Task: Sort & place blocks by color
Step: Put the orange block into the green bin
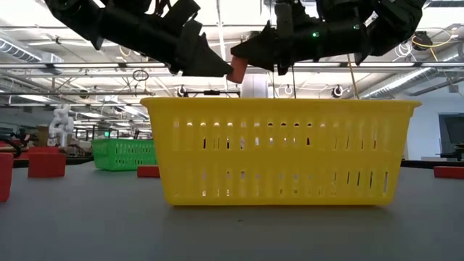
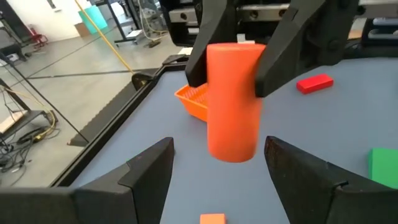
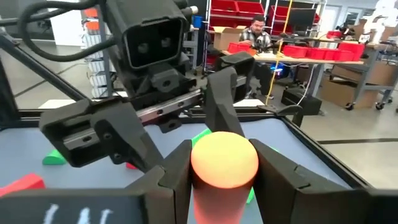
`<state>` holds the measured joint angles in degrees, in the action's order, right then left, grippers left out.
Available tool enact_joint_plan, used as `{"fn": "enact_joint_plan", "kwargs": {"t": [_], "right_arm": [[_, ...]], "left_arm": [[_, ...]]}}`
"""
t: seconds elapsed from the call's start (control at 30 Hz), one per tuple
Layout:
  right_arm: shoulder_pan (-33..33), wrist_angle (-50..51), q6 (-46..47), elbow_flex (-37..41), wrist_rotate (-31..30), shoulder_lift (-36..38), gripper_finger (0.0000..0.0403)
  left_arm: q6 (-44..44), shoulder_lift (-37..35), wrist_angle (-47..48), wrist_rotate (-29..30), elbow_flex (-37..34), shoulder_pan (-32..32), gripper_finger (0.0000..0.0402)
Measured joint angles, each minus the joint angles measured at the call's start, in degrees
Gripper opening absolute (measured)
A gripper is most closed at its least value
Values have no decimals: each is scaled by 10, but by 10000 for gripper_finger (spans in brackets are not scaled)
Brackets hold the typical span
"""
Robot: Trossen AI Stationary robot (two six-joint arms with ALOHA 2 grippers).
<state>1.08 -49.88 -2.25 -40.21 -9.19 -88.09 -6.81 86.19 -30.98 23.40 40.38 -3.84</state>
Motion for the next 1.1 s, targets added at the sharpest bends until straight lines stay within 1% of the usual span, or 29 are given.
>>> {"fn": "enact_joint_plan", "kwargs": {"t": [0.33,0.53,0.7,1.1], "right_arm": [[-1,-8,2,0,0,-2,120],[0,-70,2,-4,3,-51,120],[0,-96,1,-12,4,-86,120],[0,-111,1,-16,5,-81,120]], "left_arm": [[11,9,-12,-10,-2,0,255],[15,8,-38,-10,-1,-4,255],[15,9,-10,-8,-2,-4,255],[26,9,6,-3,-1,1,255]]}}
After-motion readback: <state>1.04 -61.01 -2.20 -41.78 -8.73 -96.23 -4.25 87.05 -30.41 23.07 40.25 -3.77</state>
